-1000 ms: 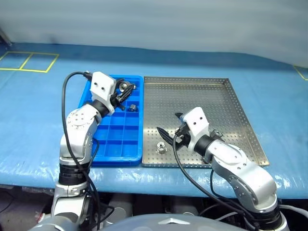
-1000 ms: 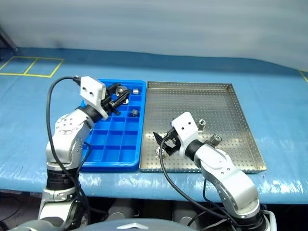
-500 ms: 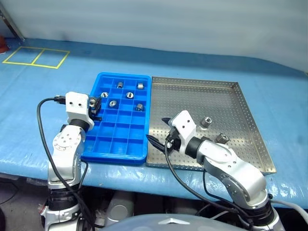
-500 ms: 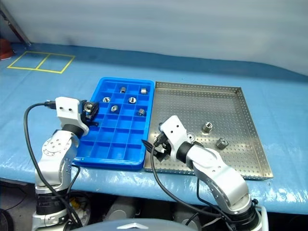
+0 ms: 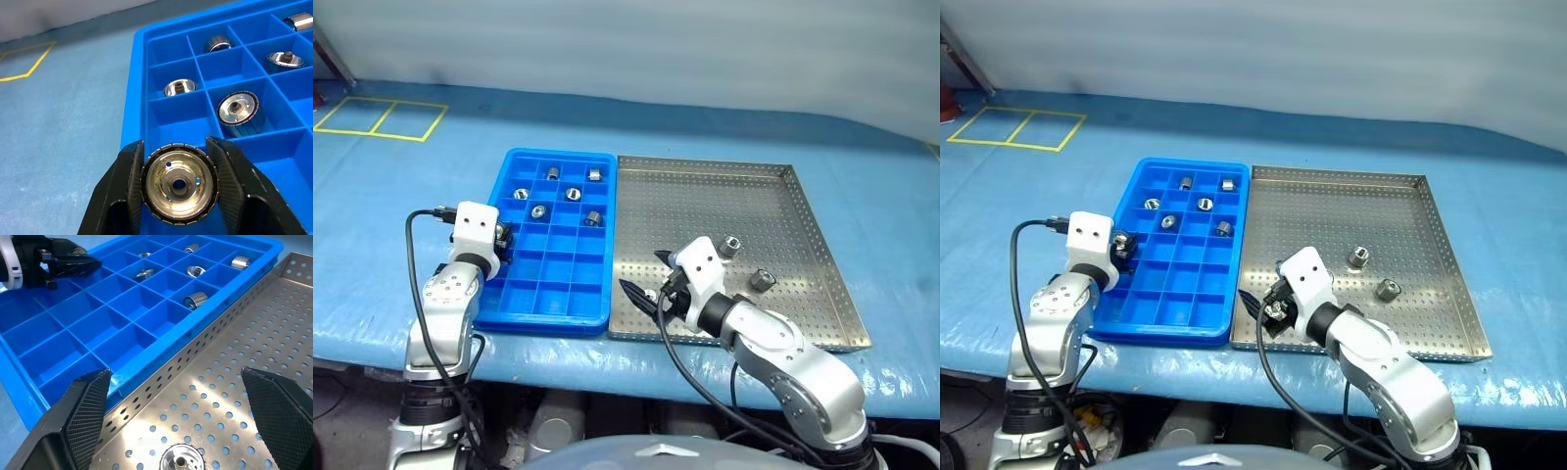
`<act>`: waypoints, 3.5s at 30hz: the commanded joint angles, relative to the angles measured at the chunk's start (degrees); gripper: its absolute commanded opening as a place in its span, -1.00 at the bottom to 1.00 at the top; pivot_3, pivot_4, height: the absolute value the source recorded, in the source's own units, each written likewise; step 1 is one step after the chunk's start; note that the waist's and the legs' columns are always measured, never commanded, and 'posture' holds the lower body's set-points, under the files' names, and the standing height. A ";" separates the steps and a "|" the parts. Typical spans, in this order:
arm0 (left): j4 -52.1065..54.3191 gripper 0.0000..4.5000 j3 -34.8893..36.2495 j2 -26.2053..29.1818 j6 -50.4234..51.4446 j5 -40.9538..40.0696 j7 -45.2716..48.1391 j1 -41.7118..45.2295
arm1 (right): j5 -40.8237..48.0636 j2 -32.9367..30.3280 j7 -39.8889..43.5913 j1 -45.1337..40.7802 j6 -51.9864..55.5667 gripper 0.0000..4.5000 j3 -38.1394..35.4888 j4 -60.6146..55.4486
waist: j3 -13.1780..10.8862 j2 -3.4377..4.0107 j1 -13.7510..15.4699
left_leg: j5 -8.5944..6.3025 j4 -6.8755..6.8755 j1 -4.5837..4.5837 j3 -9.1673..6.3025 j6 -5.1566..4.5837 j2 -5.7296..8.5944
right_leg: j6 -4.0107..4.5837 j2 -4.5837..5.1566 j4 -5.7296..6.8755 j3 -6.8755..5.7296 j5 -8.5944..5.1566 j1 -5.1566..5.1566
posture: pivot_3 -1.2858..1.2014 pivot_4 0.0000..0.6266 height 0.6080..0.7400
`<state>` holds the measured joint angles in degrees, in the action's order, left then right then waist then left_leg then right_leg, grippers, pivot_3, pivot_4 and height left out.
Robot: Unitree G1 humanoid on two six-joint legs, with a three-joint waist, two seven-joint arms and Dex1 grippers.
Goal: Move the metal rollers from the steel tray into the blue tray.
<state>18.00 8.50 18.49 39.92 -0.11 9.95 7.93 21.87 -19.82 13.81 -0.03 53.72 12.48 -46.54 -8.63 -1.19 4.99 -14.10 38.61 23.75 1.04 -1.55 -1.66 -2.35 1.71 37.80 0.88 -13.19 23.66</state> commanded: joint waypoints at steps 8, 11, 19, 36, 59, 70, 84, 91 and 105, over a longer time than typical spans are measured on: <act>7.92 0.99 0.43 7.96 -4.72 -17.66 22.36 8.40 | 2.30 -2.48 -0.24 4.40 1.42 1.00 -9.83 -8.31 | -0.02 0.00 -0.15 | -0.01 -0.02 0.06 0.00 0.00 0.01 | 0.19 0.08 -0.03 -0.06 -0.02 0.05 | 0.16 -0.52 1.00; 5.21 0.99 -4.63 13.67 -6.03 -20.16 33.08 12.51 | 2.21 -4.04 -0.34 7.73 2.08 1.00 -13.68 -10.08 | -0.02 0.01 -0.55 | -0.01 -0.10 0.02 0.05 0.00 0.05 | 0.22 0.10 -0.05 -0.06 -0.05 0.04 | 0.13 -0.52 1.00; -8.98 0.99 -21.77 17.55 -16.14 -16.22 53.88 24.89 | 2.02 -5.83 -2.90 16.19 0.59 1.00 -17.40 -13.46 | -0.05 0.07 -2.84 | -0.01 -0.22 0.00 0.12 0.00 0.04 | 0.02 0.00 -0.10 0.00 -0.23 0.07 | 0.04 -0.52 1.00; -38.00 0.99 -41.93 8.89 -38.57 1.57 72.12 42.26 | 3.57 -8.91 -12.45 22.44 -6.35 1.00 -11.57 -13.46 | -0.06 0.06 -6.63 | -0.01 -0.28 -0.01 0.23 -0.01 0.14 | -0.02 -0.21 -0.07 0.22 -0.23 0.15 | -0.04 -0.52 1.00; -44.02 0.99 -49.14 1.99 -46.28 12.35 79.00 43.28 | 1.72 -7.01 -14.93 22.16 -6.10 1.00 -9.55 -13.46 | -0.05 0.05 -7.11 | -0.02 -0.17 0.00 0.25 -0.03 0.07 | -0.06 -0.22 -0.01 0.28 -0.21 0.16 | -0.05 -0.52 1.00; -42.10 -0.25 -48.27 3.61 -45.61 12.98 79.03 41.13 | 1.39 -6.57 -14.47 22.06 -5.89 1.00 -9.54 -13.46 | -0.02 0.07 -7.49 | -0.02 -0.17 -0.06 0.27 -0.04 0.04 | -0.06 -0.28 0.05 0.32 -0.21 0.15 | -0.03 -0.52 1.00; -15.57 -0.25 -16.23 1.00 -11.56 -4.08 50.56 29.58 | 2.39 -8.78 -5.56 6.54 -0.55 1.00 -5.12 -9.10 | -0.03 0.11 -6.50 | -0.10 0.26 0.00 0.22 -0.18 -0.09 | -0.43 -0.23 0.10 0.34 0.01 0.03 | 0.09 -0.52 1.00; 8.13 -0.25 -2.72 2.77 2.63 -8.20 35.83 12.31 | 2.44 -8.77 0.25 -2.84 -0.50 1.00 0.59 -4.00 | -0.08 0.09 -4.19 | -0.10 0.23 0.02 0.15 -0.17 -0.08 | -0.58 -0.17 0.07 0.23 0.11 0.01 | 0.20 -0.52 1.00; 19.94 -0.25 2.12 1.19 8.24 -8.84 18.87 -7.87 | 0.38 -7.87 9.04 -12.87 -3.21 1.00 8.60 4.59 | -0.10 0.08 2.81 | -0.10 0.37 0.01 -0.04 -0.17 0.02 | -0.27 0.06 0.01 -0.02 -0.06 -0.12 | 0.33 -0.52 1.00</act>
<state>35.96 10.68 19.63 48.76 -8.01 29.89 0.19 22.71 -27.82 22.22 -12.21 51.81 21.30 -41.15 -8.73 -1.11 7.80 -14.20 38.97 23.77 0.99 -1.72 -1.63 -2.62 1.77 37.80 0.85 -13.25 23.54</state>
